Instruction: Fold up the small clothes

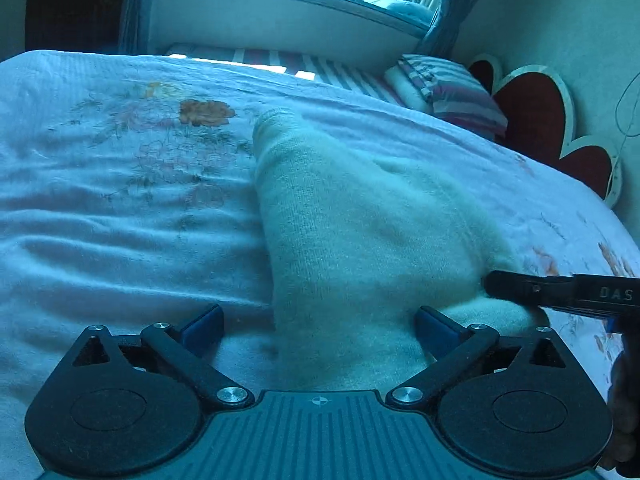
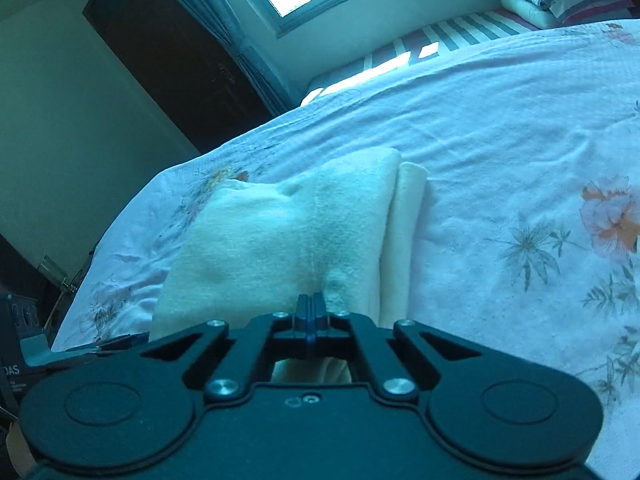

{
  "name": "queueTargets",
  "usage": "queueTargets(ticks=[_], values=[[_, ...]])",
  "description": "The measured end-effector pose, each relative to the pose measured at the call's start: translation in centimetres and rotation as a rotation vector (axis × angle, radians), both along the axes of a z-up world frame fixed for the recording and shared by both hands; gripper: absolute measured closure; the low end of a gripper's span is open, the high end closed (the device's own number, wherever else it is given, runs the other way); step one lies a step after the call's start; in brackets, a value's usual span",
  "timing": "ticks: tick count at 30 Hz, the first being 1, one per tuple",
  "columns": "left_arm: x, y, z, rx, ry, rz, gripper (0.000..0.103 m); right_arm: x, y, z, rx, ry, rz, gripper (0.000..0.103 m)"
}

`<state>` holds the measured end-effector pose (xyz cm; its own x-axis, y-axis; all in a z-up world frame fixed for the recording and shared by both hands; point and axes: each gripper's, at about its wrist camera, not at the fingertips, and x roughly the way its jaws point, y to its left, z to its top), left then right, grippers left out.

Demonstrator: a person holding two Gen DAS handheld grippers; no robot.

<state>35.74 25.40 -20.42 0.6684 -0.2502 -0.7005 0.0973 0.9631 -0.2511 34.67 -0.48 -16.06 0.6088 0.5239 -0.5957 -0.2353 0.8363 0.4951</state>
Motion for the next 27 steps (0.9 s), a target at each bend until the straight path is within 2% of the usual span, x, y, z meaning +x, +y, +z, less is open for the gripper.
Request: queueTargets(ticks=[1, 2, 3, 5, 6, 7, 8, 9, 10, 11, 12, 16, 20, 27], values=[[-0.4, 0.2, 0.7, -0.004, -0.01, 0.028, 0.002, -0.5, 0.2, 0.7, -0.021, -0.026, 0.005, 0.094], [-1.3, 0.4, 1.8, 0.009, -0.057, 0.046, 0.002, -1.3, 0.5, 1.6, -0.05, -0.067, 0.009, 0.084], [-2.3, 0.1, 3.2, 0.038, -0.112, 0.039, 0.002, -2.1, 0.9, 2.6, -0.092, -0.109, 0.008, 0.078], [-4.3, -1.2, 6.3, 0.142, -0.192, 0.061, 0.002, -3.9, 1.7, 4.6, -0.182, -0.172, -0.01, 0.076], [-5.1, -1.9, 7.7, 0.187, -0.232, 0.079, 0.002, -4.8, 2.4, 5.6, -0.232, -0.193, -0.036, 0.071], [-5.7, -2.5, 8.9, 0.201, -0.254, 0.088, 0.002, -5.7, 3.0, 6.5, -0.269, -0.212, -0.058, 0.066], [-6.1, -3.1, 9.8, 0.208, -0.26, 0.089, 0.002, -6.6, 3.6, 7.3, -0.294, -0.234, -0.072, 0.044], [-6.1, -3.5, 10.8, 0.216, -0.255, 0.095, 0.001, -7.5, 4.2, 8.1, -0.313, -0.259, -0.09, 0.017], [-6.2, -3.9, 11.6, 0.214, -0.249, 0.1, 0.0, -8.6, 4.9, 9.0, -0.328, -0.292, -0.099, 0.008], [-6.5, -4.2, 12.2, 0.215, -0.239, 0.111, 0.0, -9.4, 5.4, 9.6, -0.347, -0.313, -0.103, 0.015], [-6.7, -4.4, 13.0, 0.226, -0.219, 0.137, 0.0, -10.1, 5.8, 10.4, -0.371, -0.318, -0.118, 0.018], [-8.7, -4.1, 15.3, 0.222, -0.155, 0.167, 0.0, -12.1, 6.0, 12.5, -0.39, -0.308, -0.106, 0.014], [-12.5, -4.3, 17.2, 0.252, -0.159, 0.237, 0.0, -14.8, 6.1, 14.4, -0.403, -0.341, -0.068, 0.013], [-19.2, -5.9, 18.0, 0.29, -0.134, 0.356, 0.0, -19.8, 4.5, 15.9, -0.393, -0.308, -0.067, 0.006]])
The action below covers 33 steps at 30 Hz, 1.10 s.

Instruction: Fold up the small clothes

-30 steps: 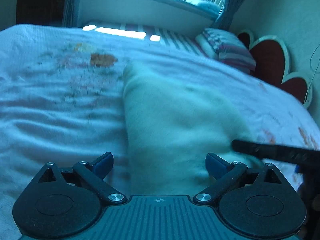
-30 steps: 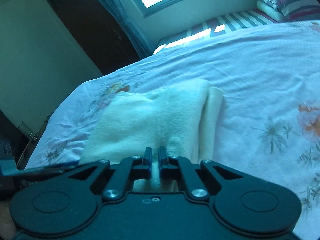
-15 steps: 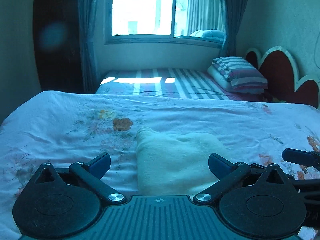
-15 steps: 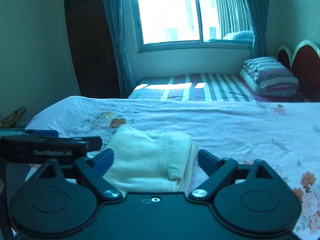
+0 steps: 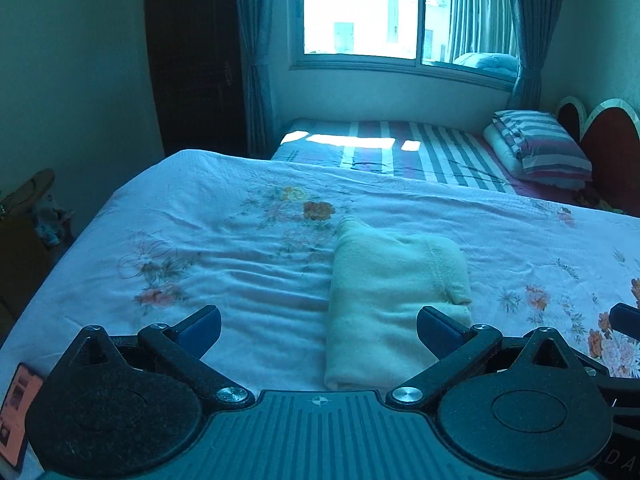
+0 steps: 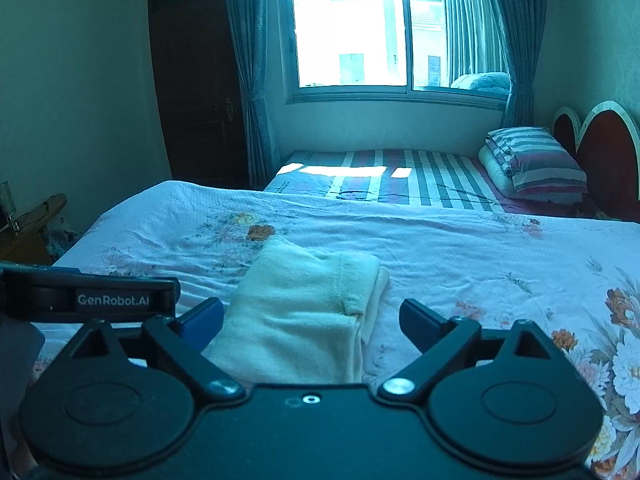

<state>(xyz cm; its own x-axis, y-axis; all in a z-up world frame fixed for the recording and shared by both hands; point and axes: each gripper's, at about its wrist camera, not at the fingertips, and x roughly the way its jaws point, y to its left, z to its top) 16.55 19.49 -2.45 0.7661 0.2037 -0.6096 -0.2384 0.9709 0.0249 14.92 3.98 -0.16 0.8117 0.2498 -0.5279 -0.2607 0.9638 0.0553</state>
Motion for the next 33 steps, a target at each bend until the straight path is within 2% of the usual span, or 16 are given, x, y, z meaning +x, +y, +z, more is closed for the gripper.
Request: queueTargets(ticks=[6, 12, 16, 33], values=[[-3.3, -0.8, 0.8, 0.029, 0.009, -0.022, 0.0, -2.8, -1.0, 0.7, 0.012, 0.019, -0.015, 0.004], [-4.4, -0.8, 2.1, -0.01, 0.004, -0.055, 0.0, -4.6, -1.0, 1.7, -0.003, 0.013, -0.045, 0.001], [-4.8, -1.3, 2.9, 0.002, -0.012, -0.074, 0.0, -5.4, -1.1, 2.2, 0.004, 0.008, -0.068, 0.001], [-5.7, -0.7, 1.6, 0.012, 0.029, -0.103, 0.0, -7.0, -0.6, 1.1, 0.01, 0.034, -0.103, 0.001]])
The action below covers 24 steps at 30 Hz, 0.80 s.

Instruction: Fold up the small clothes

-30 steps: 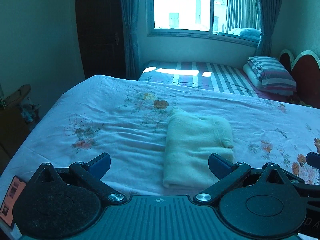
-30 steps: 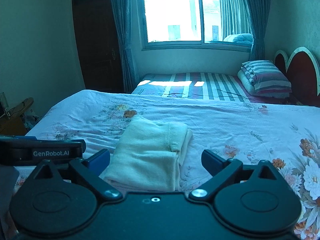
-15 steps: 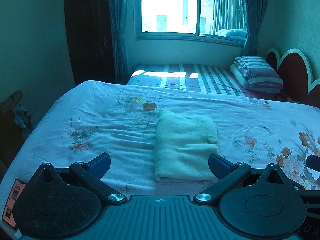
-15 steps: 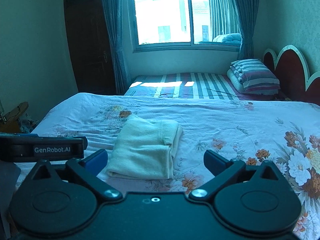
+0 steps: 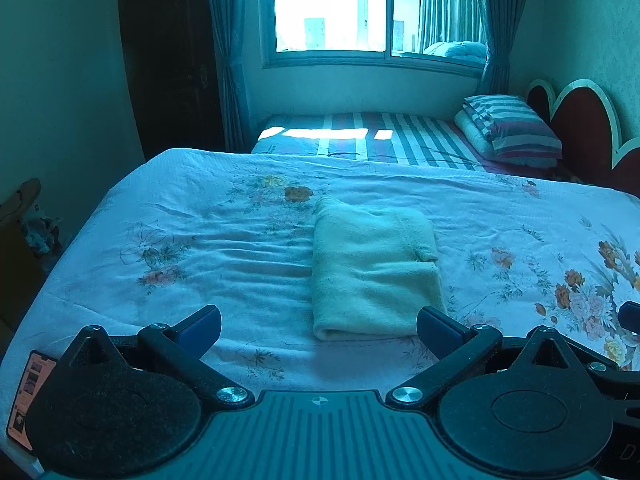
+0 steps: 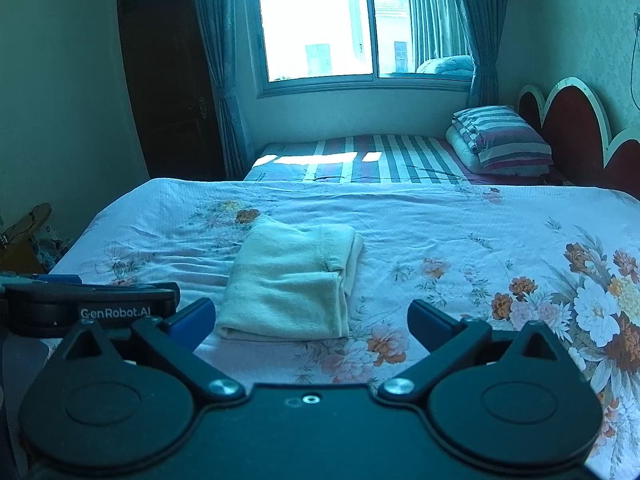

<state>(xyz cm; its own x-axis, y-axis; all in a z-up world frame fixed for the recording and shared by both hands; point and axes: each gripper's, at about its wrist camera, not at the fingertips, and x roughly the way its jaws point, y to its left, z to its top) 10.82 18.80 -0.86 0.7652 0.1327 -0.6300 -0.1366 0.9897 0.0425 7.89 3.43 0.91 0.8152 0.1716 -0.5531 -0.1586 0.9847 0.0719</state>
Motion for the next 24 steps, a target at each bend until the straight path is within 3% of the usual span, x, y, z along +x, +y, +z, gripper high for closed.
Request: queueTargets(ticks=[17, 24], values=[[0.12, 0.7, -0.62, -0.045, 0.056, 0.003, 0.0, -0.13, 0.12, -0.26, 0.004, 0.011, -0.007, 0.001], [0.15, 0.36, -0.84, -0.024, 0.072, -0.003, 0.0, -0.23, 0.09, -0.47, -0.009, 0.013, -0.007, 0.001]])
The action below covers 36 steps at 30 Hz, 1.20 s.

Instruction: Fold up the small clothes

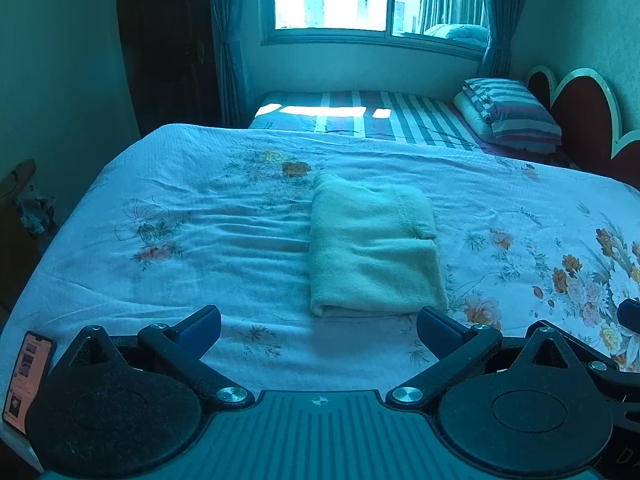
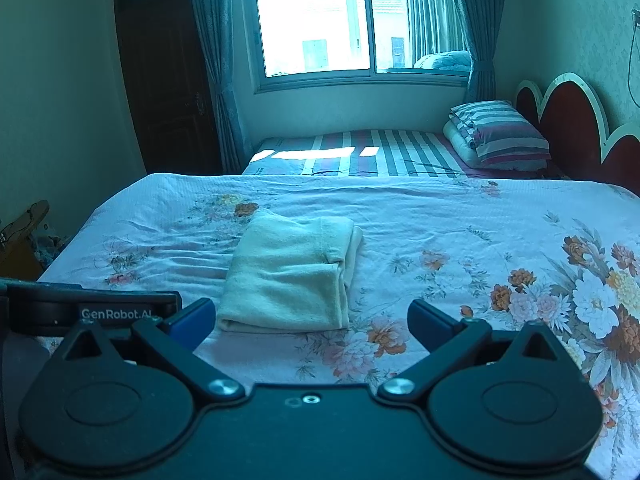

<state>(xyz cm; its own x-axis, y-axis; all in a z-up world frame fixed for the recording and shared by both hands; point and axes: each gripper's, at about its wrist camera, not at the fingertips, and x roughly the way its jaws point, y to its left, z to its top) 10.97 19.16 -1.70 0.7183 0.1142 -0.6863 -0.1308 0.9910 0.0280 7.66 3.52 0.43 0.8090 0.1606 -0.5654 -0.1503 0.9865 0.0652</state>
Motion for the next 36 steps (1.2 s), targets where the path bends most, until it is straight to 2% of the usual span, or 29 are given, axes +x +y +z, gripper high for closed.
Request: queueTargets(ticks=[3, 9, 17, 26, 36], values=[[0.06, -0.34, 0.16, 0.026, -0.001, -0.004, 0.0, -0.05, -0.12, -0.05, -0.001, 0.002, 0.002, 0.001], [0.6, -0.36, 0.1, 0.001, 0.037, -0.006, 0.0, -0.1, -0.1, 0.23, -0.002, -0.009, 0.006, 0.001], [0.39, -0.25, -0.01, -0.017, 0.007, 0.008, 0.0, 0.03, -0.25, 0.48, 0.0, -0.022, 0.017, 0.001], [0.56, -0.87, 0.49, 0.07, -0.02, 0.006, 0.0, 0.15, -0.37, 0.5, -0.003, -0.021, 0.016, 0.001], [0.42, -0.96, 0.76, 0.102, -0.05, 0.0, 0.0, 0.27, -0.48, 0.53, -0.002, -0.019, 0.019, 0.001]])
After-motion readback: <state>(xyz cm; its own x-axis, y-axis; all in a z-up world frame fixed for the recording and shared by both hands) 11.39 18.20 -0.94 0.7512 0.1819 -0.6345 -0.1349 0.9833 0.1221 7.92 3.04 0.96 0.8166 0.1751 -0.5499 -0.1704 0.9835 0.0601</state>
